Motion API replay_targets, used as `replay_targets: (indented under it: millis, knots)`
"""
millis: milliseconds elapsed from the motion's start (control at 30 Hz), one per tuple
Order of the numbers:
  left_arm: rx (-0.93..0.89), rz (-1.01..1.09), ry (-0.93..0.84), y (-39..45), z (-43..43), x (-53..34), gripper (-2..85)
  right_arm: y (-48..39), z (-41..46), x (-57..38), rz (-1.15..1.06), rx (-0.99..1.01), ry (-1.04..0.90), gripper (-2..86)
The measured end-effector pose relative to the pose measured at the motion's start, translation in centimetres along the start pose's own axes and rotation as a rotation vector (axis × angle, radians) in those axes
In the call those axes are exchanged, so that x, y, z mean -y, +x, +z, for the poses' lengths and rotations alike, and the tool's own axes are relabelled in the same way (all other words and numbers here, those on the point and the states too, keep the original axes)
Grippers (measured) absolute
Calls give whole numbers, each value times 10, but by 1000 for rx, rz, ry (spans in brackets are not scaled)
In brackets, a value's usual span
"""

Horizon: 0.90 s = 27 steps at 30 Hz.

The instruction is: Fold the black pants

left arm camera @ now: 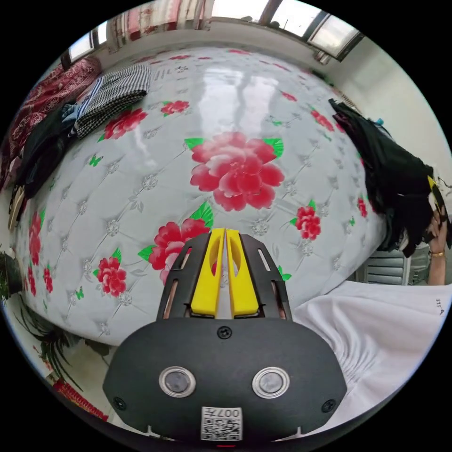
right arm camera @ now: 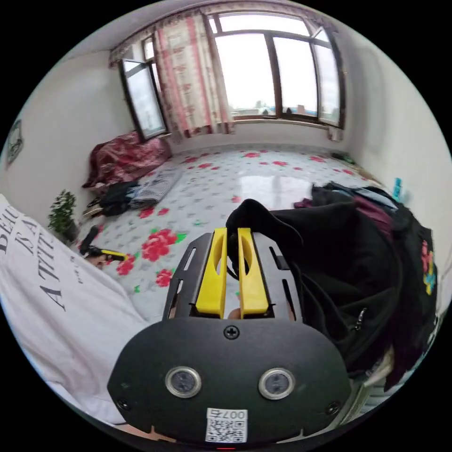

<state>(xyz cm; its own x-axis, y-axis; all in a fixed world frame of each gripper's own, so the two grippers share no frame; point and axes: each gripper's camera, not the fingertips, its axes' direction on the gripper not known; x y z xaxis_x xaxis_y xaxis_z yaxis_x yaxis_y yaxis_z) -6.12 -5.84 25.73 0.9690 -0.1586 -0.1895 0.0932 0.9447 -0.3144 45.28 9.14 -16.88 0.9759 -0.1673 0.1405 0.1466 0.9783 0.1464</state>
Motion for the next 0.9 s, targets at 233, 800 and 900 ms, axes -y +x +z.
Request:
replay_targets:
  millis: [233,800,900]
  knots:
    - [-238,42,243,-63,-84,-54,87,-163,147,54,-267,445,-175,12]
    - [-162,-186,132,-241,-128,-129,126,-141,284,76,-9,88,-393,25]
    - [-212,-32,124,-217,-118,-96,128,-134,305,88,11,64,-406,24]
